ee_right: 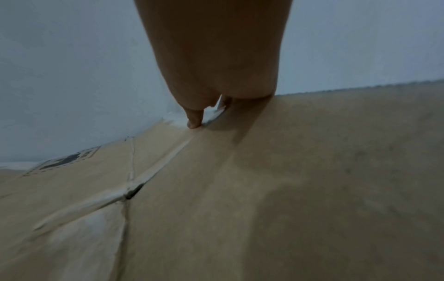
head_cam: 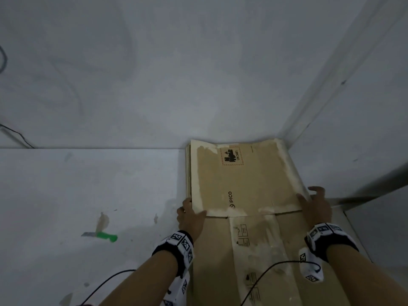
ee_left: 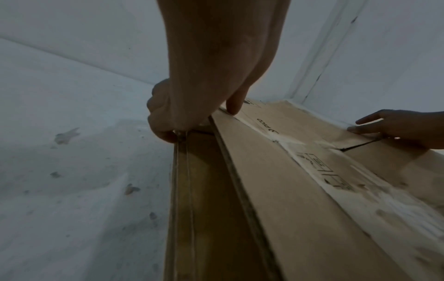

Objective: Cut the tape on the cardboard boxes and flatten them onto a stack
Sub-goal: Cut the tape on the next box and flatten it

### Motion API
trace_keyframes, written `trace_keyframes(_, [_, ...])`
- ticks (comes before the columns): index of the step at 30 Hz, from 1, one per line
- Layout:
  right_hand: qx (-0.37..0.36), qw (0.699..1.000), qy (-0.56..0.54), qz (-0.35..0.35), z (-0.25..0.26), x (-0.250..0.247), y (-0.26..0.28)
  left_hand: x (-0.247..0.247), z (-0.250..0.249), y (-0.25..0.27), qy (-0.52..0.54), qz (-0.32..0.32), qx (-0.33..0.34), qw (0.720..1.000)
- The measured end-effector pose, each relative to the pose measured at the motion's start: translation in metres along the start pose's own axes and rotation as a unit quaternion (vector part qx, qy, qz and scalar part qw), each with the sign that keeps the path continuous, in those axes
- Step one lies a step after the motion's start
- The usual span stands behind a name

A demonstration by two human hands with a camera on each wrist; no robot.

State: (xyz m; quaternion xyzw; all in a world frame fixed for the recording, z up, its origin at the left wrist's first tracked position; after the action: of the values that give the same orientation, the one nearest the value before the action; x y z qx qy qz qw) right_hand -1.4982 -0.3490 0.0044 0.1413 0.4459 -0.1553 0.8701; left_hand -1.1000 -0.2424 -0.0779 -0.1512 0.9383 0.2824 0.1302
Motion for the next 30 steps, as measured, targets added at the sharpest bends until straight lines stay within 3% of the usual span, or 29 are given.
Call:
trace_keyframes(6, [-0.006,0.975,0.177,0.137,0.000,0.051,-0.010,-0.004,0.008,-0.017,-0.041,-0.040,0.005,0.998])
trace_keyframes(10, [-0.012,0.979,0.174,0.106,0.002,0.062,0.012,-0.007,0.008,-0.024,-0.060,-0.058,0.018,0.996])
trace_keyframes(15, [0.026,0.958,0.232,0.166,-0.007,0.073,0.013,-0.007,0.013,-0.026,-0.056,-0.058,0.027,0.996])
trace_keyframes(17, [0.034,0.953,0.269,0.136,0.000,0.072,0.017,-0.007,0.011,-0.025,-0.065,-0.047,0.045,0.996])
trace_keyframes(21, [-0.057,0.975,0.213,-0.009,0.035,0.076,0.047,-0.029,0.018,-0.020,-0.037,-0.027,0.053,0.998])
trace_keyframes(23, [-0.115,0.981,0.153,-0.041,0.060,0.089,0.076,-0.055,0.029,-0.013,-0.054,-0.046,0.063,0.995])
trace_keyframes(26, [-0.191,0.980,0.056,0.004,0.104,0.127,0.130,-0.111,0.060,0.001,-0.058,-0.096,0.062,0.992])
trace_keyframes(30, [-0.337,0.938,-0.012,0.083,0.172,0.199,0.228,-0.202,0.119,0.032,-0.052,-0.169,0.030,0.984])
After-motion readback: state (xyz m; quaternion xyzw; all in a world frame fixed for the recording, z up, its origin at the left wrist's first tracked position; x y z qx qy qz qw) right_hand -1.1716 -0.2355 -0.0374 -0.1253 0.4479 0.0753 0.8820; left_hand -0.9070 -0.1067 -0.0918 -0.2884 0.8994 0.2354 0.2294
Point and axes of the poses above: each hand's wrist, its own y-axis away from the middle knuckle, its own x-axis out of the palm, z = x × y, the point moved 8 cm from there along -y, towards the middle knuckle, and after that the axes turned 1 degree about -x, right-handed, at the moved point
